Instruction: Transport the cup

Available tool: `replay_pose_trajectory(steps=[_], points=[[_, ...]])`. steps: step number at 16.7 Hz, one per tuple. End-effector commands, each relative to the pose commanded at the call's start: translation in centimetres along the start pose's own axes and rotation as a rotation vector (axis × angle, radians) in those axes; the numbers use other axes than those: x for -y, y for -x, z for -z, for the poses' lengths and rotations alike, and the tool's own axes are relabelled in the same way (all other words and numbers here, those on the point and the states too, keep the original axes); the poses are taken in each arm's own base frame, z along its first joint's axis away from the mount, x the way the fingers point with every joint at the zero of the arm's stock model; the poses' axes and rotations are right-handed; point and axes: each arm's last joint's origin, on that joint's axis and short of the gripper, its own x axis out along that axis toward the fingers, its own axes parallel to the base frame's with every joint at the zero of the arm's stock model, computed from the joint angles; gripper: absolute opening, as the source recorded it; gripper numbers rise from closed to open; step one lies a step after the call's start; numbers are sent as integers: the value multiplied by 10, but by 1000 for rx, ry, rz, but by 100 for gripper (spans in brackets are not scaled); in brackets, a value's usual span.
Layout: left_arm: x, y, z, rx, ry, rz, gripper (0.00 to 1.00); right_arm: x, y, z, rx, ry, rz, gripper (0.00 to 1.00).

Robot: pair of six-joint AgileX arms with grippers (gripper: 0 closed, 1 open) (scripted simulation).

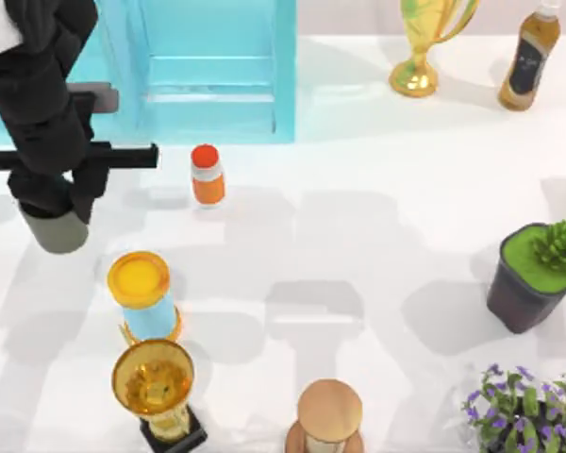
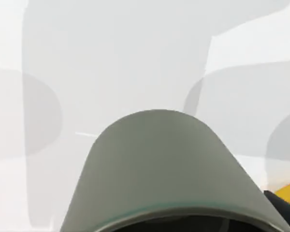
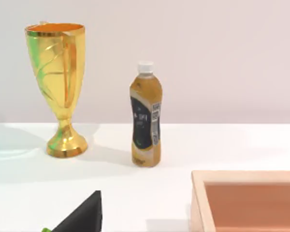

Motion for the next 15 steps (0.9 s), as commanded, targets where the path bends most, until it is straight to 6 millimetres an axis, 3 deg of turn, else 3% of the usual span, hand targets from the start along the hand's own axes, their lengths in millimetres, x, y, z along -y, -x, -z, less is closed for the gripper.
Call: replay_pose_trajectory(steps=[2, 4, 10, 15], points=[[-38, 9, 14, 5, 1, 8, 0, 0, 0, 0, 0, 0, 0, 100], [-58, 15, 26, 12, 1, 13, 0, 0, 0, 0, 0, 0, 0, 100], [-62, 14, 28, 11, -4, 11, 0, 0, 0, 0, 0, 0, 0, 100], [-68, -20, 26, 26, 2, 13, 0, 0, 0, 0, 0, 0, 0, 100]])
